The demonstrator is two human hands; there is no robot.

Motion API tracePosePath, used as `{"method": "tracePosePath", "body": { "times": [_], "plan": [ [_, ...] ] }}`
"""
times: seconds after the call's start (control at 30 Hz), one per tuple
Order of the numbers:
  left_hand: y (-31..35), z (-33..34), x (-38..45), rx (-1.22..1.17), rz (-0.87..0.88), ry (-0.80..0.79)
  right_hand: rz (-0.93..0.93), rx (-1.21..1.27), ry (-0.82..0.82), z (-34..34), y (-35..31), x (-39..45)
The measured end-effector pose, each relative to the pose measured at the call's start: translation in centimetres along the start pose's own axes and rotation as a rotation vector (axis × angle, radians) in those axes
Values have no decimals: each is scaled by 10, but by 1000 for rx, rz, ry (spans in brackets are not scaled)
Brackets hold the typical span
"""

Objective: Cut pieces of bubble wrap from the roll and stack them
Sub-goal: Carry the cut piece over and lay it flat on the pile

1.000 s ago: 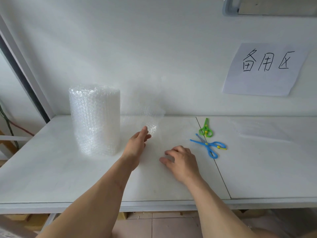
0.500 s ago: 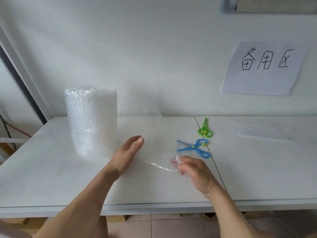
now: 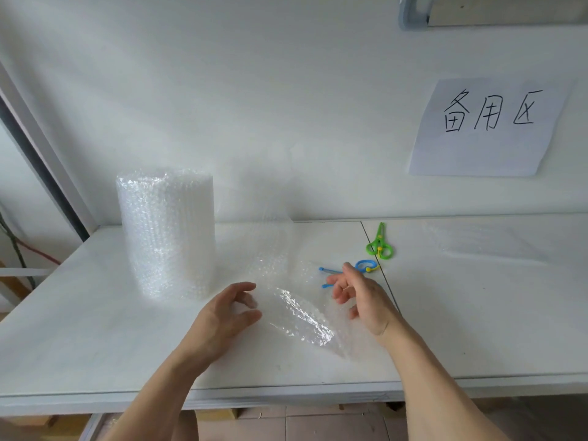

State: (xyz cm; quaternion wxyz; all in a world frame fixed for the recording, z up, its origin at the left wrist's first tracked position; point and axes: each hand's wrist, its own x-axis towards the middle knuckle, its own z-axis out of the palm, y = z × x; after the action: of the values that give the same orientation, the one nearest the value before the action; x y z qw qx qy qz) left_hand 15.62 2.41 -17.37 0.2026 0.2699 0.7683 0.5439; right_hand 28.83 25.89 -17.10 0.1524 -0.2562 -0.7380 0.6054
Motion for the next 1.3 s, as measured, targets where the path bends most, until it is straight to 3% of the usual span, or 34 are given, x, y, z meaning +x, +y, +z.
{"method": "tracePosePath", "body": {
  "times": [0.17, 0.27, 0.37, 0.47, 0.53, 0.63, 0.73, 0.83, 1.0, 1.3],
  "plan": [
    [3, 9, 3, -107, 51, 37, -242, -499, 240, -5, 5, 12],
    [3, 11, 6, -91, 40, 26, -306, -556, 163, -2, 10, 24],
    [1, 10, 9, -46, 51, 43, -242, -878, 22, -6, 17, 30],
    [-1, 11, 10, -28, 50, 68, -315, -1110, 31, -9, 21, 29],
    [-2, 12, 11, -21, 54, 88, -253, -1166, 85, -9, 26, 32],
    [-5, 9, 10, -19, 56, 128, -23, -1022, 150, -9, 29, 31],
    [-6, 4, 8, -28, 58, 145, 23, -896, 313, -13, 33, 33],
    [-6, 7, 4, 2, 68, 121, -8, -904, 370, -12, 36, 28],
    [-8, 13, 0, 70, 82, 149, -286, -792, 525, -5, 28, 11],
    [-8, 14, 9, -42, 15, 231, -173, -689, 473, 11, 20, -20]
  ]
}}
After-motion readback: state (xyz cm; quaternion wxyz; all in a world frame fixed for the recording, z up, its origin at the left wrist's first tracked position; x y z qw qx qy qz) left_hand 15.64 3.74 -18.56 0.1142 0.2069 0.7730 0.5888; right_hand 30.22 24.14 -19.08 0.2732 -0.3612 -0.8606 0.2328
